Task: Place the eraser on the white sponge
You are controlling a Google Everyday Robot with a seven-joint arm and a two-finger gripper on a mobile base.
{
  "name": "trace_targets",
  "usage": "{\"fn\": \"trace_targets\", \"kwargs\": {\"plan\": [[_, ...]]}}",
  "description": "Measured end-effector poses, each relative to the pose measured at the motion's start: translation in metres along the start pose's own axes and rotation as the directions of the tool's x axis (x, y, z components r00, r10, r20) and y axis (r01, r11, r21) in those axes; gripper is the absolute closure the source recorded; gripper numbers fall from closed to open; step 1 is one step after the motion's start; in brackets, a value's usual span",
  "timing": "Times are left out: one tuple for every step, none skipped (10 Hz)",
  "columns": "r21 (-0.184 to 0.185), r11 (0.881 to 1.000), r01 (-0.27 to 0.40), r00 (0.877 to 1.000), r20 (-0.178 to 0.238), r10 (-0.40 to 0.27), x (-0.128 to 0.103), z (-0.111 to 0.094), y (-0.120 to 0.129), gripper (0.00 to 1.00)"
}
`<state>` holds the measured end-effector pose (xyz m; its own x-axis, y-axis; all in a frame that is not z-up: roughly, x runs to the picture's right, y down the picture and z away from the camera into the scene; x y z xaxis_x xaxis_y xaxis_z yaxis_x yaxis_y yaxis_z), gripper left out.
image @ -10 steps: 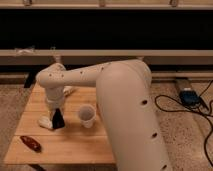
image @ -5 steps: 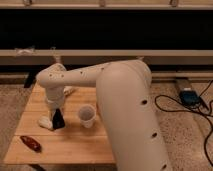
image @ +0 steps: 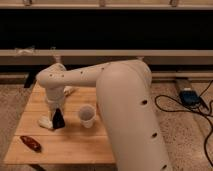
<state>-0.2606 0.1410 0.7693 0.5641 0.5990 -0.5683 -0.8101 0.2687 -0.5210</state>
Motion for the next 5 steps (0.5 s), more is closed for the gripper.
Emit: {"fn": "trace_targets", "kwargs": {"plan": [[0.000, 1.000, 0.000, 1.000, 0.000, 0.000, 0.0000, 0.0000, 0.0000, 1.00], [0.000, 1.000, 0.000, 1.000, 0.000, 0.000, 0.0000, -0.0001, 0.0000, 1.00], [0.000, 1.000, 0.000, 1.000, 0.000, 0.000, 0.0000, 0.0000, 0.0000, 1.00], [0.000, 1.000, 0.000, 1.000, 0.000, 0.000, -0.0002, 0.0002, -0.0002, 1.00], [0.012, 1.000, 0.001, 1.000, 0.000, -0.001, -0.0033, 0.0024, -0.0031, 1.00]]}}
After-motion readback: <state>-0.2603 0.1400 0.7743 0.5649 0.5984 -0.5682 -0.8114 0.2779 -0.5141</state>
